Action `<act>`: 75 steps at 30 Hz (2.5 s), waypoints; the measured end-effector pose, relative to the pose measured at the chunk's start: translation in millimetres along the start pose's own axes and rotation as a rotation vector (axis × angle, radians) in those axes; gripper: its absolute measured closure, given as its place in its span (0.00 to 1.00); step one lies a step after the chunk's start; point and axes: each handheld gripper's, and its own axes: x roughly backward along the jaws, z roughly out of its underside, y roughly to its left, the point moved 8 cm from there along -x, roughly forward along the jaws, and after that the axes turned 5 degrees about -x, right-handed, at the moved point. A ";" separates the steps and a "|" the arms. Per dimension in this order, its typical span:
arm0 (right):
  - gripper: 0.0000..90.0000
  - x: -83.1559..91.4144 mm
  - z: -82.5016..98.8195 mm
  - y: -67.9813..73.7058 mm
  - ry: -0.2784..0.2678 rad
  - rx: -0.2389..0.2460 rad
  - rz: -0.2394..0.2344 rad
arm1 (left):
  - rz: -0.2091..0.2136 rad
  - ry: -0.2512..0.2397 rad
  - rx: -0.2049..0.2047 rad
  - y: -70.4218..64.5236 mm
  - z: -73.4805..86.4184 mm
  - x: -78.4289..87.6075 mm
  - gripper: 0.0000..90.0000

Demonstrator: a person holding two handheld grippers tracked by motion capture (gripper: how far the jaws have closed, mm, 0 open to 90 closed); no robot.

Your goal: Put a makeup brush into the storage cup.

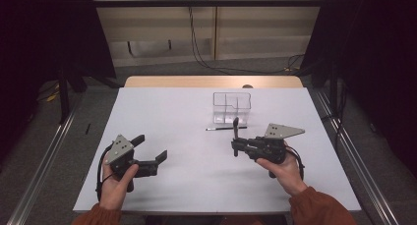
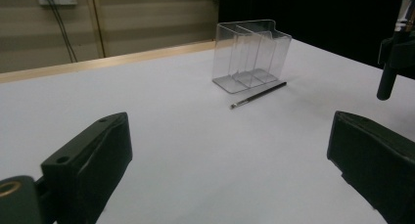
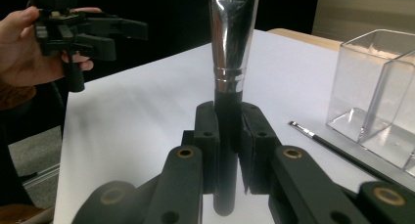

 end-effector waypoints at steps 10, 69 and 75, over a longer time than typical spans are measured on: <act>0.88 3.9 -10.4 -9.9 -0.024 0.006 0.037 | 0.001 -0.023 -0.040 -0.6 6.3 12.3 0.03; 0.88 -24.1 -89.5 -129.3 -0.117 -0.030 0.333 | 0.001 -0.001 -0.067 -2.9 17.4 25.5 0.04; 0.88 -24.1 -86.7 -135.0 -0.128 -0.040 0.345 | -0.003 0.004 -0.071 -4.1 17.9 25.4 0.04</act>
